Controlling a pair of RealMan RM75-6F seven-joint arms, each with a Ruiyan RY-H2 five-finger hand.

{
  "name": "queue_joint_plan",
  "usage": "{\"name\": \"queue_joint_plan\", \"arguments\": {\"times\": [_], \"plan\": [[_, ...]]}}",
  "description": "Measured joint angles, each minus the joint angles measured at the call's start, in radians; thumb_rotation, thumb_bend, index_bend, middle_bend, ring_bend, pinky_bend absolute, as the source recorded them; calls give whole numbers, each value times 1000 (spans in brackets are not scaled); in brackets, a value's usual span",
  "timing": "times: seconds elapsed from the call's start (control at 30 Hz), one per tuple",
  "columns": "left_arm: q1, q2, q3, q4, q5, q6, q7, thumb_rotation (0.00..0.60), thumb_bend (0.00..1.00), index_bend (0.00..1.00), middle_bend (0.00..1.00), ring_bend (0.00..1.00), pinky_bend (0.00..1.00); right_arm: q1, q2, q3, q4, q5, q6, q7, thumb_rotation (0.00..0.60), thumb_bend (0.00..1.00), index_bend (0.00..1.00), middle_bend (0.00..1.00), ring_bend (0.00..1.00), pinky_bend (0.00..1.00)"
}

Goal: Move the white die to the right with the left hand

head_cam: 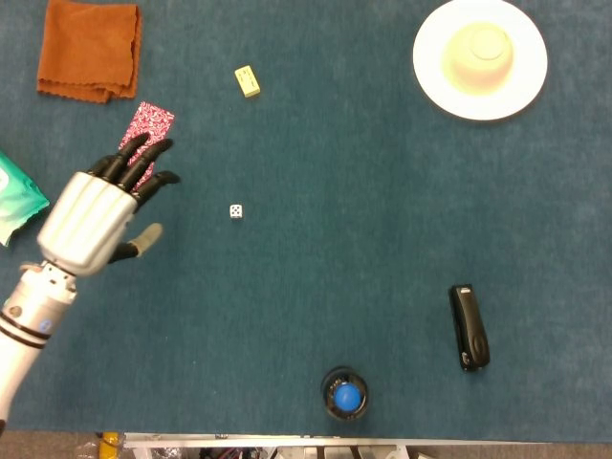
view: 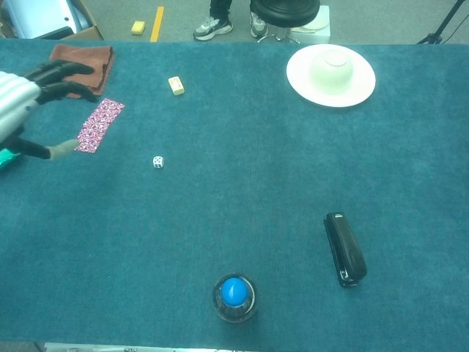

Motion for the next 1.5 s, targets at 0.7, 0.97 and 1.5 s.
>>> {"name": "queue_joint_plan", "arguments": {"times": [0.7, 0.97, 1.5], "plan": [[-165, -143, 27, 146, 105, -29, -165, 600, 271, 494, 5, 0, 149, 25, 11, 4, -9, 3, -8, 5, 600, 0, 476, 293, 193, 210], [-213, -173, 46, 184, 108, -48, -236, 600, 272, 537, 5, 0, 130, 33, 11, 5, -6, 5, -11, 17, 600, 0, 476, 293, 193, 210], [-320, -238, 43, 286, 65, -159, -257, 600, 272, 470, 0, 0, 105, 49, 11, 9, -1, -13, -5, 48, 600, 0, 476, 293, 193, 210]]}}
